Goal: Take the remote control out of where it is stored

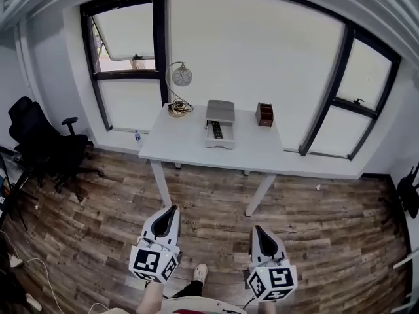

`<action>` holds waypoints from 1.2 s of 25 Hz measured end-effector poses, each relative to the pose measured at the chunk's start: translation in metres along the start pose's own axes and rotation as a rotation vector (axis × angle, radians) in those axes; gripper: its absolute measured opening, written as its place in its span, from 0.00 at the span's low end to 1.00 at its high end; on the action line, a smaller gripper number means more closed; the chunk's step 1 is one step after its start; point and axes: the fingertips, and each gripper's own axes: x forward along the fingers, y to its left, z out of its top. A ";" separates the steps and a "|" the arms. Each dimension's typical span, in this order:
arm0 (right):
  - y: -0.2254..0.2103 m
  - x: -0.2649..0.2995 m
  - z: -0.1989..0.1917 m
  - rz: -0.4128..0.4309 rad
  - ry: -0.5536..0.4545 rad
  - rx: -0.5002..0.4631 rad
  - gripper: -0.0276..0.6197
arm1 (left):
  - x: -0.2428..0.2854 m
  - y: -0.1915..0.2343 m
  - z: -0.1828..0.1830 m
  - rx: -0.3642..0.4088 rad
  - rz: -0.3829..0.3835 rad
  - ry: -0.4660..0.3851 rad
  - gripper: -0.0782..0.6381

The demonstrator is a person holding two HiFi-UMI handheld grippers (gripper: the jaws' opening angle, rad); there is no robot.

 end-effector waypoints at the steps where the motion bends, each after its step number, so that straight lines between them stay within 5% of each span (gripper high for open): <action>1: 0.001 0.015 0.004 0.013 0.002 -0.003 0.04 | 0.011 0.008 0.005 -0.002 0.003 -0.007 0.14; 12: -0.021 0.153 0.019 0.042 0.028 0.014 0.04 | 0.130 0.085 0.004 -0.005 0.027 -0.011 0.14; 22: -0.063 0.213 0.004 -0.028 0.098 0.064 0.04 | 0.212 0.097 -0.019 -0.026 -0.039 0.043 0.14; 30: -0.108 0.300 0.002 0.001 0.097 0.083 0.04 | 0.287 0.125 -0.027 0.012 0.008 0.038 0.14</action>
